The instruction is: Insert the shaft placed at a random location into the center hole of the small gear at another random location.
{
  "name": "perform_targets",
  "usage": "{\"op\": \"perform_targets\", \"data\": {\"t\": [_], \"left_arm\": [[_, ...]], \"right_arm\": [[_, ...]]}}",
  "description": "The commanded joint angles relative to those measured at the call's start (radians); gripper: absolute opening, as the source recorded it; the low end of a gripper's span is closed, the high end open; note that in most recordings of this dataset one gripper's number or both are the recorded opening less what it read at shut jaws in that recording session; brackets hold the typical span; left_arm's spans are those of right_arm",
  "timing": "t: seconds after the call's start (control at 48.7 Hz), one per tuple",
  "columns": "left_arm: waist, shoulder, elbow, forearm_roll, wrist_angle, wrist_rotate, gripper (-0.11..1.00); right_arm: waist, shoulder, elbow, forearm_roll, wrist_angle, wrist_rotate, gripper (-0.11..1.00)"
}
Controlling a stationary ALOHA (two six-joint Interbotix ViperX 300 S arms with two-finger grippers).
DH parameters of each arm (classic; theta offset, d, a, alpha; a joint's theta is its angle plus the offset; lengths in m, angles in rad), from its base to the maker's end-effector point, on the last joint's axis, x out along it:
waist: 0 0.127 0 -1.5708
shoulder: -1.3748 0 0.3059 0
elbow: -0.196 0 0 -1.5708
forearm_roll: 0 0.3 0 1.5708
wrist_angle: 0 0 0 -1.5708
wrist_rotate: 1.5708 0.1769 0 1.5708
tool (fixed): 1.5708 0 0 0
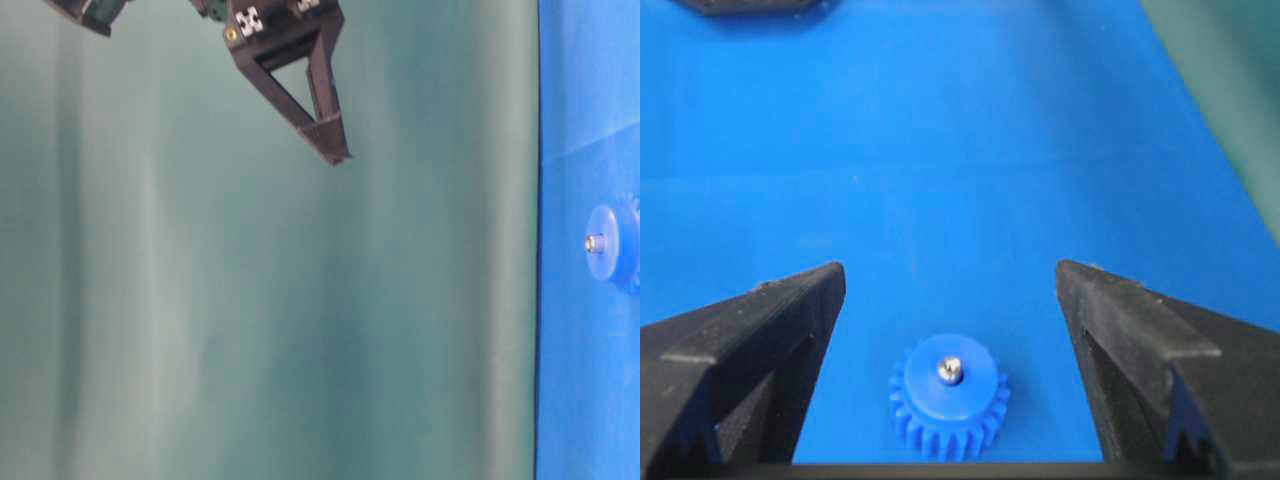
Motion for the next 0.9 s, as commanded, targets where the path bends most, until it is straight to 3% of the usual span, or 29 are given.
{"op": "perform_targets", "data": {"t": [0.0,0.882], "left_arm": [[0.002,0.003,-0.009,0.002,-0.006,-0.002,0.00],[0.002,0.002,-0.009,0.000,-0.005,-0.002,0.00]], "right_arm": [[0.002,-0.035,0.002,0.002,0.009,0.000,0.76],[0.002,-0.049,0.017,0.002,0.051,0.002,0.76]]}}
